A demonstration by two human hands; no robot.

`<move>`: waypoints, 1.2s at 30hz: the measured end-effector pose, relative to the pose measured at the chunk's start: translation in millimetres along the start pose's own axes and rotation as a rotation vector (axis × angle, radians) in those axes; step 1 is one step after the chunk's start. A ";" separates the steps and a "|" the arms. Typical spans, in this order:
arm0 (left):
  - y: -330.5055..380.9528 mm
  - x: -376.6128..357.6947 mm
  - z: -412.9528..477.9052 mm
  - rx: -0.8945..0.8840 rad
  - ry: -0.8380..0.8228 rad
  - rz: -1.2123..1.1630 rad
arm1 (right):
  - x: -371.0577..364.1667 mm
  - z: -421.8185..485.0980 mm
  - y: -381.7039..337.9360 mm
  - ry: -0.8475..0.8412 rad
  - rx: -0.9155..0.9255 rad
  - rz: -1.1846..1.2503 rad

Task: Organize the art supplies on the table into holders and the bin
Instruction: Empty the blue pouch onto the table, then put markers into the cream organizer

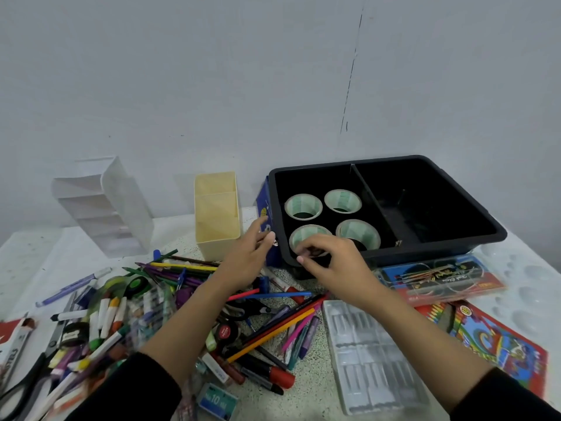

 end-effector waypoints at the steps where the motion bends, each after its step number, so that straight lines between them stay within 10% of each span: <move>1: 2.0 2.6 -5.5 -0.003 -0.001 0.022 | 1.9 -4.8 -1.2 0.042 0.002 0.062; 9: -8.8 30.8 -68.0 -0.104 -0.027 0.408 | 5.9 -35.0 -13.1 0.229 0.051 0.208; 18: -36.5 3.7 -128.9 -0.339 -0.181 0.738 | -39.1 -53.1 -7.8 -0.619 0.068 -0.213; 36: -45.2 -16.2 -132.0 -0.454 -0.105 0.876 | -43.3 -61.1 9.5 -0.508 -0.015 -0.189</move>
Point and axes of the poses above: each hand's wrist, its own z-axis towards the middle knuckle, its own x-axis out of the back of the hand, y = z × x, the point moved 2 cm from there along z, towards the middle knuckle, and after that the axes turned 12 degrees about z, right-handed, at the moved point
